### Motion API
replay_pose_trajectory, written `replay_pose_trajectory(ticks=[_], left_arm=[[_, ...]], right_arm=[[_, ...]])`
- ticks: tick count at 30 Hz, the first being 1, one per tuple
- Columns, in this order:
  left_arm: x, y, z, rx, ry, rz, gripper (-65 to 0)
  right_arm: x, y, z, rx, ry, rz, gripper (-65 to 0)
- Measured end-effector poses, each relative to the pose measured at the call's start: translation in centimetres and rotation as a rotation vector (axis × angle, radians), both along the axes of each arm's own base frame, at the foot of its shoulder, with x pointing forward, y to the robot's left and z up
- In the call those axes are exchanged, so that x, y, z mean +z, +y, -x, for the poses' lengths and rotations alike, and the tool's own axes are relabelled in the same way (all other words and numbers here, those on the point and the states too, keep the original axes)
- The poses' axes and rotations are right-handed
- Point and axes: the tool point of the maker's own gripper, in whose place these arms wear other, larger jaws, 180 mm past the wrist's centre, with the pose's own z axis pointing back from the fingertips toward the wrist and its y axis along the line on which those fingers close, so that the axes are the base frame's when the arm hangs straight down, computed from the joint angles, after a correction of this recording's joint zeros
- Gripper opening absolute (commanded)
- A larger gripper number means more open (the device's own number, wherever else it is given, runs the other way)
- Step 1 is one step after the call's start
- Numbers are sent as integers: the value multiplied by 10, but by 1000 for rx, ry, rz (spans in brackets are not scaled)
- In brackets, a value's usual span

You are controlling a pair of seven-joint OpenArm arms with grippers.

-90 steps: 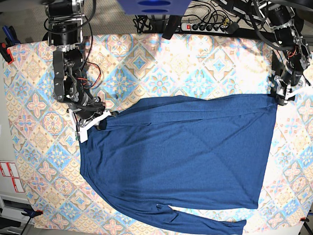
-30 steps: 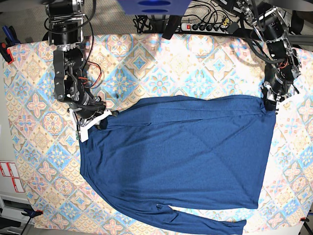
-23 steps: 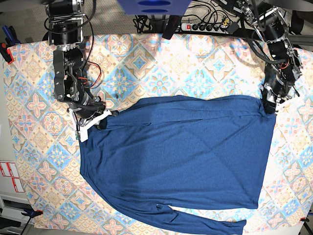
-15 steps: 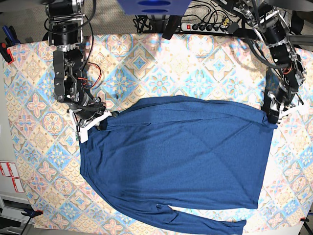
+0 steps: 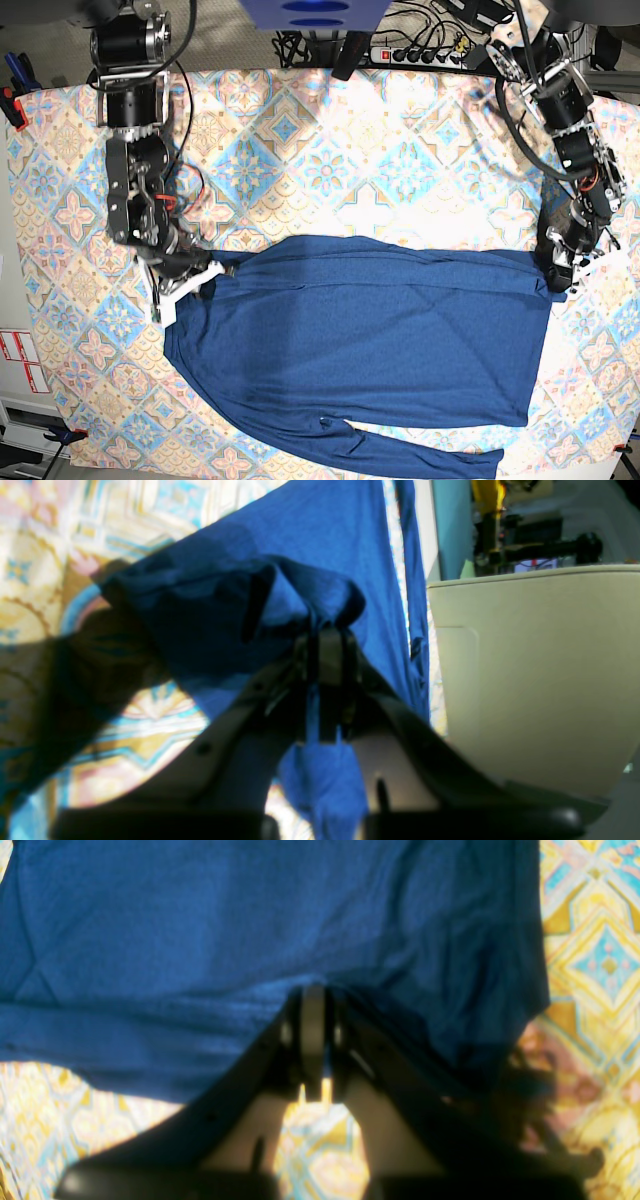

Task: Fold the T-shirt properly
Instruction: 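Slide the held shirt edge with both grippers toward the hem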

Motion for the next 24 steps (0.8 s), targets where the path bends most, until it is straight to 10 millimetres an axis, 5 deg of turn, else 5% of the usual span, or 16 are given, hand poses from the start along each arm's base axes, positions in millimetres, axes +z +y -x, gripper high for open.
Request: replay_pose_trajectory(ticks=[4, 15, 24], left_arm=[[-4, 7, -7, 52, -8, 12, -650], [0, 11, -29, 76, -24, 54, -650], [-1, 16, -28, 110, -31, 40, -650]], right_arm=[[9, -2, -16, -8, -26, -3, -643], [-25, -17, -14, -61, 40, -6, -643], [-27, -23, -21, -95, 5, -9, -641]])
